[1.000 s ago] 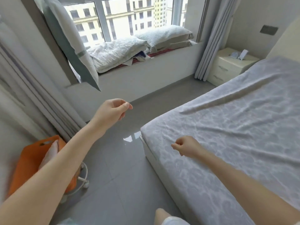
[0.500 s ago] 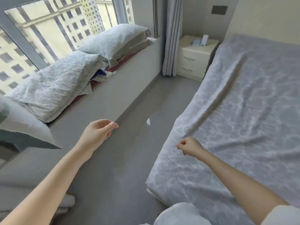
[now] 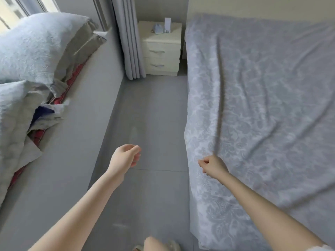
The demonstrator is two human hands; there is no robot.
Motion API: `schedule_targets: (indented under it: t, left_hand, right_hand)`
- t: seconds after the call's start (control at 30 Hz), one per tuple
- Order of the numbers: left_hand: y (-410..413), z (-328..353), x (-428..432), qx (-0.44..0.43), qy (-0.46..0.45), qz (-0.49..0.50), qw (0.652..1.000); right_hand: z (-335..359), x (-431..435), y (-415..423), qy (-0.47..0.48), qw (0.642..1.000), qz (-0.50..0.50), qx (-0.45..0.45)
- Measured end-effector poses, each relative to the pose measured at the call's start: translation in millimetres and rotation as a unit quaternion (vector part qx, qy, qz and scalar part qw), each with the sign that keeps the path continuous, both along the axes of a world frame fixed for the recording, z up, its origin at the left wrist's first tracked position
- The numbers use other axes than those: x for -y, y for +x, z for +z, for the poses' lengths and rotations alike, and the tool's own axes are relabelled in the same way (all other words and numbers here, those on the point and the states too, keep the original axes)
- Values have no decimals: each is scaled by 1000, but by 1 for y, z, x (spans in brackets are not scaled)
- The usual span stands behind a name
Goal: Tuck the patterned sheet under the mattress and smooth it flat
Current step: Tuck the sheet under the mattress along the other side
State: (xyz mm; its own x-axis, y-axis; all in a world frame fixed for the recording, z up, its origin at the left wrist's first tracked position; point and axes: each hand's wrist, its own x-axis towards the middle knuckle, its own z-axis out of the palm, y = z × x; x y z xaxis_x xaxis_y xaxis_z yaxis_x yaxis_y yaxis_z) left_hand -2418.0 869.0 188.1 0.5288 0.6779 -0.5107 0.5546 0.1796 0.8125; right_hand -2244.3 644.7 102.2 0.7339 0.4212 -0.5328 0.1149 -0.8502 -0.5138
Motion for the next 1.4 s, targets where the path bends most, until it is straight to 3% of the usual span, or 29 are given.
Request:
schedule_targets:
  t: [0.3,0.57,0.77,0.93,1.0,1.2,1.3,1.4]
  left_hand:
    - [143,-141,-52,-61,-112,-53,990]
    - [294,-290,-90,-139,-158,-66,975]
    - [387,-393,-91,-170,-184,-121,960]
    - [441,-450,-77,-171,-379,-125,901]
    - [450,-461,-77,-164,-435,-86,881]
    - [416,-415,-122,-139,-336,-61,930]
    - [402,-369,-141,-116,-343,-114,925]
    - [418,-335,-142,-73,-385,-222,893]
  right_hand:
    - [-51,-54,71,-83,990,-90,72]
    - [-165,-116,235,-265,956,22,121]
    - [-241,-130,286,-287,949,56,116]
    - [-278,-124,277,-278,941,50,186]
    - [-283,-123,275,-276,942,41,186]
    - [-260,-146,277,-305,945,-1,116]
    - [-231,-195,259,-219,955,-3,200]
    - [-223,-234,235,-135,973,-20,187]
